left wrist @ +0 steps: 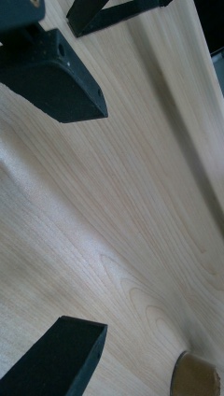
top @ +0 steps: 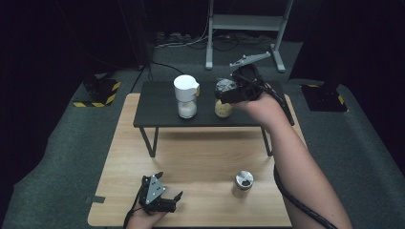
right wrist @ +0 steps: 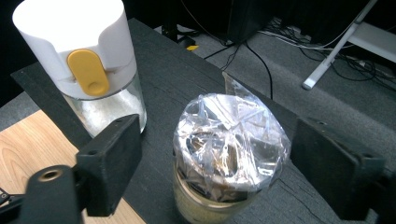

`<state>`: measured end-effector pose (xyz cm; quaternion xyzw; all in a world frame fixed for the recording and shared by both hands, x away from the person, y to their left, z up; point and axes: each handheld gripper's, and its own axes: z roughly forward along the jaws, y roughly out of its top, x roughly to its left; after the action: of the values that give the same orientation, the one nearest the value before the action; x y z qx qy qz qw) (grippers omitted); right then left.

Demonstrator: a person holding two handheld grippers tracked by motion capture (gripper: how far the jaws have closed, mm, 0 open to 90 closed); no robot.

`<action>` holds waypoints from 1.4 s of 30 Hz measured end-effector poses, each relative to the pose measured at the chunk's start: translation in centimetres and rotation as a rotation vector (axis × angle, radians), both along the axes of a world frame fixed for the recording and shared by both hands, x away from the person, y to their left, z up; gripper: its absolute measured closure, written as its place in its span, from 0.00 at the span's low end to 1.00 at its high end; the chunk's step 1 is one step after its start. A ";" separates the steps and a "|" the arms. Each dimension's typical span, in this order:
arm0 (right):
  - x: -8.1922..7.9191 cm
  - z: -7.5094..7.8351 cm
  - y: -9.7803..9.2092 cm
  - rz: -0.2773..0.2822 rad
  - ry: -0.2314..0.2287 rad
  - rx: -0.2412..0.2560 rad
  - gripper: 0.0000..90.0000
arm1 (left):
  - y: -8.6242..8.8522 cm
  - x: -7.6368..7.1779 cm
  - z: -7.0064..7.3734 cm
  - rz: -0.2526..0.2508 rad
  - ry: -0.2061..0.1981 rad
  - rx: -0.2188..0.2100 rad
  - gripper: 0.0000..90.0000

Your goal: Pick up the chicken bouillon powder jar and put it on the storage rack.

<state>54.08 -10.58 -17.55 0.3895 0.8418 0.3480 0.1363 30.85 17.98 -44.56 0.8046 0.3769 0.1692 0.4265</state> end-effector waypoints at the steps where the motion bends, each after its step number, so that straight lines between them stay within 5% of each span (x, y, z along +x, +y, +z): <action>1: -0.1 0.0 0.0 0.002 0.000 0.002 0.13 | 0.0 0.0 0.0 -0.001 0.000 0.000 0.01; 20: -2.7 0.3 -1.0 0.014 -0.033 0.037 0.02 | 0.0 0.0 0.0 0.000 0.002 0.002 0.01; 42: -8.5 -2.4 -3.7 0.054 -0.046 0.024 0.00 | -0.2 0.0 0.0 0.003 -0.004 0.015 0.01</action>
<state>45.56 -14.24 -19.95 0.3602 0.8444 0.3703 0.1418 30.84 17.83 -44.57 0.8068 0.3762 0.1742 0.4210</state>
